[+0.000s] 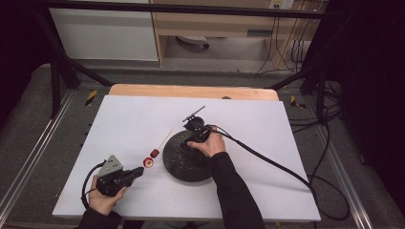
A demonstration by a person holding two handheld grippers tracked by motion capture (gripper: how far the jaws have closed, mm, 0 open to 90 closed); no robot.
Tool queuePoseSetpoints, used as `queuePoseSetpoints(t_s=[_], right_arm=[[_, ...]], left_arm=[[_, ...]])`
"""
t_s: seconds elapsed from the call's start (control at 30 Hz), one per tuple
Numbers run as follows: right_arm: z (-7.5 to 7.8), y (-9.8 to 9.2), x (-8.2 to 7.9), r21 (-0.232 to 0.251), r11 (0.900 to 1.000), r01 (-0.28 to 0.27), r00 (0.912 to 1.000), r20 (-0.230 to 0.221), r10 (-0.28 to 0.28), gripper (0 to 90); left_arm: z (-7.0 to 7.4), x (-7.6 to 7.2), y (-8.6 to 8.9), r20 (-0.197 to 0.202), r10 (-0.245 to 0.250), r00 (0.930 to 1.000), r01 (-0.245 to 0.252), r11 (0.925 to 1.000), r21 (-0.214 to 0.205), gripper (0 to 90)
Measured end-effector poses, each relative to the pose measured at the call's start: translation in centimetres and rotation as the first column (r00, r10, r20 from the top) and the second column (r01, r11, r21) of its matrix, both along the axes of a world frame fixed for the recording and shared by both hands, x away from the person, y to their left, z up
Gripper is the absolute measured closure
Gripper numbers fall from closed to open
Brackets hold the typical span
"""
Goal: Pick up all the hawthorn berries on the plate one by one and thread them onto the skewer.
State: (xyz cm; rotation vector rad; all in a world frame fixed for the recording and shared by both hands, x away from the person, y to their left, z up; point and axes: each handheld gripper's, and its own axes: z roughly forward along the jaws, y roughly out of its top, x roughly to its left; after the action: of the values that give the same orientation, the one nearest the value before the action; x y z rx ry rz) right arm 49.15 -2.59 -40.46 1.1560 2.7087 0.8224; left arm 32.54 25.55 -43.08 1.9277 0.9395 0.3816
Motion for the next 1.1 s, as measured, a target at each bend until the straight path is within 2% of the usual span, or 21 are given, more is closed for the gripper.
queuePoseSetpoints(t_s=[0.1,0.4,0.7,1.1], right_arm=[[-0.28,0.11,0.19,-0.01,0.9999,0.009,0.9998,-0.018,-0.01,40.2],[-0.24,0.56,0.55,0.007,0.9997,0.024,0.9979,-0.061,-0.024,51.9],[-0.68,0.66,0.87,-0.01,0.9994,0.032,0.997,-0.07,-0.033,59.2],[-0.78,0.63,1.01,-0.013,0.9986,0.05,0.9943,-0.093,-0.051,61.4]], left_arm=[[0.01,0.01,0.0,0.0,0.001,1.0,-0.001,1.0,-0.001,88.2],[-0.03,0.06,-0.02,-0.002,-0.003,1.0,0.003,1.0,0.003,88.2],[-0.03,0.04,-0.09,-0.001,-0.006,1.0,0.006,1.0,0.004,88.2],[-0.03,0.03,-0.12,0.001,-0.007,1.0,0.007,1.0,0.006,88.2]])
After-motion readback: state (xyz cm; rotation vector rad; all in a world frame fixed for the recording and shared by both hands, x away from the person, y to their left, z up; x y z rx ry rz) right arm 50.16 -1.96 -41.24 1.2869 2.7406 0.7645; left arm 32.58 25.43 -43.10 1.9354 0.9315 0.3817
